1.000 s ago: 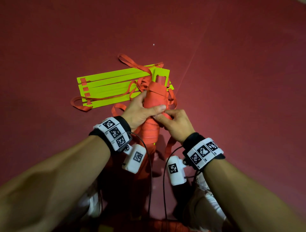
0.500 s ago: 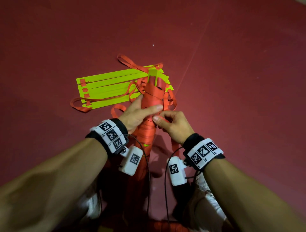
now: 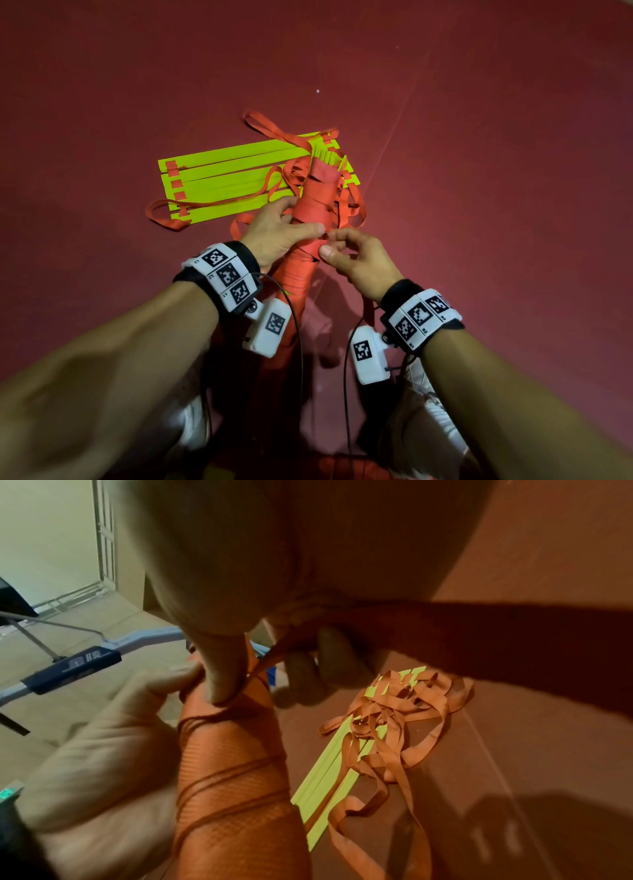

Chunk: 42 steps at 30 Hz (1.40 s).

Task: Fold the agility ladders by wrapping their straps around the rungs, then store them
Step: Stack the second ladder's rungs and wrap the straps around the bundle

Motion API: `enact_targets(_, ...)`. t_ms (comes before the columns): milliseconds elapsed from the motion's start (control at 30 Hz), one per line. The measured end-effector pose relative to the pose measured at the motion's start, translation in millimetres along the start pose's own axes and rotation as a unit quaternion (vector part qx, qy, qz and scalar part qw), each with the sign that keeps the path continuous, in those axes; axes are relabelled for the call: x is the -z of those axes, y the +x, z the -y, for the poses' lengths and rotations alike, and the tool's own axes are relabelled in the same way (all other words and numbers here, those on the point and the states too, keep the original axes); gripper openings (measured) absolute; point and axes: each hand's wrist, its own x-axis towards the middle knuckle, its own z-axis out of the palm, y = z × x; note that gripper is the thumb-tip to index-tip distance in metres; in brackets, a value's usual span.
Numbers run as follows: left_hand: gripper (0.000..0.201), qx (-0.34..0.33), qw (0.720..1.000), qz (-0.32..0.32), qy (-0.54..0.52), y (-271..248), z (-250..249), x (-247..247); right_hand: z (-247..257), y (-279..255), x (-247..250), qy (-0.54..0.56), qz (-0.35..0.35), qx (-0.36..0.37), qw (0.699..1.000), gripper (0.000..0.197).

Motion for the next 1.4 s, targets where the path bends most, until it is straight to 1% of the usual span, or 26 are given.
enact_targets(67, 0.06, 0.008, 0.999, 0.012, -0.029, -4, -2, -4, 0, -1, -3, 0.0, 0.023, -0.008, 1.0, 0.021)
enact_targets(133, 0.046, 0.017, 0.997, 0.034, -0.066, -6, -1, -8, 1, -2, -8, 0.013, 0.04, -0.016, 0.999, 0.028)
enact_targets(167, 0.041, 0.021, 0.996, 0.043, -0.08, -7, 0, -9, 1, -3, -10, 0.016, 0.04, -0.02, 0.999, 0.028)
enact_targets(200, 0.04, 0.026, 0.995, 0.047, -0.084, -6, 1, -10, 1, -3, -12, 0.019, 0.036, -0.02, 0.999, 0.026)
enact_targets(267, 0.047, 0.031, 0.995, 0.055, -0.071, -6, 2, -11, 1, -3, -13, 0.027, 0.025, -0.022, 0.999, 0.022)
enact_targets(367, 0.073, 0.025, 0.997, 0.067, -0.012, -5, 2, -12, 3, -5, -13, 0.021, 0.021, -0.021, 0.999, 0.025)
enact_targets(433, 0.084, 0.023, 0.996, 0.074, 0.036, -4, 0, -9, 5, -5, -13, 0.01, 0.023, -0.01, 1.0, 0.025)
enact_targets(467, 0.084, 0.03, 0.995, 0.076, 0.05, -3, -1, -7, 5, -5, -13, 0.007, 0.021, -0.005, 1.0, 0.024)
enact_targets(567, 0.075, 0.041, 0.994, 0.078, 0.059, 0, -3, -1, 5, -5, -11, 0.006, 0.021, -0.005, 1.0, 0.02)
enact_targets(633, 0.079, 0.046, 0.996, 0.057, 0.052, 1, -1, 3, 3, -5, -10, 0.011, 0.027, -0.015, 0.999, 0.016)
enact_targets(667, 0.082, 0.046, 0.997, 0.045, 0.049, 2, 1, 5, 1, -5, -8, 0.018, 0.03, -0.022, 0.999, 0.011)
enact_targets(700, 0.079, 0.048, 0.997, 0.034, 0.042, 2, 2, 8, 0, -6, -6, 0.024, 0.034, -0.027, 0.999, 0.007)
enact_targets(767, 0.063, 0.059, 0.998, 0.024, 0.013, 2, 5, 11, -4, -6, -4, 0.017, 0.044, -0.031, 0.998, 0.012)
enact_targets(900, 0.037, 0.068, 0.997, 0.034, -0.005, -1, 8, 8, -7, -6, -5, 0.004, 0.063, -0.037, 0.997, 0.018)
enact_targets(967, 0.032, 0.077, 0.996, 0.044, -0.013, -3, 7, 6, -8, -6, -6, -0.013, 0.056, -0.039, 0.998, 0.018)
enact_targets(1000, 0.035, 0.084, 0.995, 0.053, -0.022, -4, 7, 6, -9, -6, -6, -0.023, 0.051, -0.038, 0.998, 0.019)
enact_targets(1033, 0.045, 0.087, 0.994, 0.064, -0.025, -5, 6, 6, -10, -6, -6, -0.03, 0.047, -0.037, 0.998, 0.019)
enact_targets(1067, 0.058, 0.084, 0.994, 0.072, -0.012, -5, 6, 5, -11, -6, -6, -0.036, 0.042, -0.037, 0.998, 0.02)
enact_targets(1133, 0.083, 0.063, 0.993, 0.08, 0.052, -4, 8, 5, -11, -6, -7, -0.048, 0.034, -0.034, 0.998, 0.02)
enact_targets(1167, 0.092, 0.052, 0.992, 0.079, 0.086, -4, 9, 5, -11, -6, -7, -0.054, 0.032, -0.031, 0.998, 0.018)
enact_targets(1200, 0.096, 0.045, 0.99, 0.075, 0.113, -4, 12, 5, -11, -6, -7, -0.06, 0.032, -0.025, 0.997, 0.015)
enact_targets(1267, 0.096, 0.037, 0.988, 0.053, 0.138, -3, 16, 7, -10, -7, -7, -0.067, 0.034, -0.018, 0.997, 0.014)
enact_targets(1300, 0.092, 0.035, 0.988, 0.039, 0.146, -3, 17, 8, -10, -7, -7, -0.069, 0.037, -0.017, 0.997, 0.014)
enact_targets(1400, 0.072, 0.037, 0.987, 0.003, 0.158, -3, 19, 8, -11, -7, -7, -0.058, 0.037, -0.02, 0.997, 0.014)
